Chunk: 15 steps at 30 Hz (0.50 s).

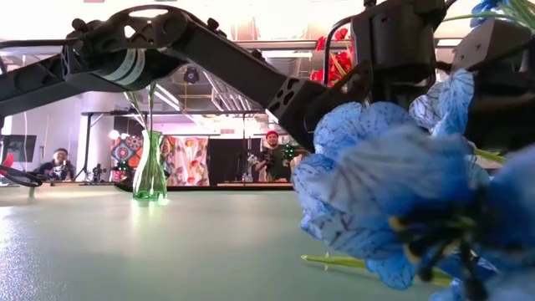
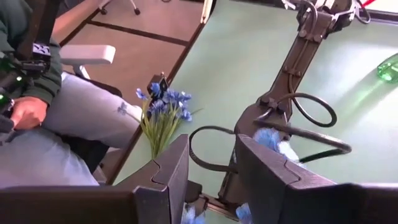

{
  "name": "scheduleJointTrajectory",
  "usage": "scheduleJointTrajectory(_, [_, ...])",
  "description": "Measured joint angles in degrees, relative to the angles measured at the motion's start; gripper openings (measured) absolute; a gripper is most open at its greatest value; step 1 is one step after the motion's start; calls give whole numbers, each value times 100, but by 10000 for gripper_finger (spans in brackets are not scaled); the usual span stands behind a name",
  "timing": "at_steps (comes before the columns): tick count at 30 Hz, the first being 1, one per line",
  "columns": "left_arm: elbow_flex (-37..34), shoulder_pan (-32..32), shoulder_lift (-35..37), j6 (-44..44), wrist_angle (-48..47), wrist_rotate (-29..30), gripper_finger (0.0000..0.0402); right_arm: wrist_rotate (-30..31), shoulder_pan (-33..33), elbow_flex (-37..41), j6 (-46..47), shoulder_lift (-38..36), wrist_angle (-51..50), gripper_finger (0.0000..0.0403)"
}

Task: Sort flowers into vase by color
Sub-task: Put the blue flower into the red vase

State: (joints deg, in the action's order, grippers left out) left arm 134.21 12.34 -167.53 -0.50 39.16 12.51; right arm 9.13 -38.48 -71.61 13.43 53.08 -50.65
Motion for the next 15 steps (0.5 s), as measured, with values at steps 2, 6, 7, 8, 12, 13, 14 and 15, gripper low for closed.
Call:
scheduleJointTrajectory(2, [0, 2, 62, -3, -180, 0, 309, 0, 0, -75, 2, -2, 4, 125])
scheduleJointTrajectory(6, [0, 4, 286, 57, -968, 0, 309, 2, -1, -213, 2, -13, -19, 125])
scheduleJointTrajectory(7, [0, 4, 359, 80, -1222, 0, 309, 2, -1, -245, 1, -13, -13, 125])
scheduleJointTrajectory(8, [0, 4, 437, 89, -1422, 0, 309, 2, 0, -273, -3, -13, -10, 125])
scheduleJointTrajectory(12, [2, 4, 675, 99, -2536, 6, 309, 2, 0, -305, -26, -13, -16, 125])
scheduleJointTrajectory(13, [2, 4, 715, 104, -2771, 23, 309, 2, -1, -305, -60, -13, -20, 125])
scheduleJointTrajectory(14, [1, 4, 730, 104, -3016, 42, 309, 2, -1, -305, -67, -11, -19, 125])
scheduleJointTrajectory(15, [0, 4, 736, 104, -3128, 48, 309, 2, 0, -305, -70, -11, -20, 125])
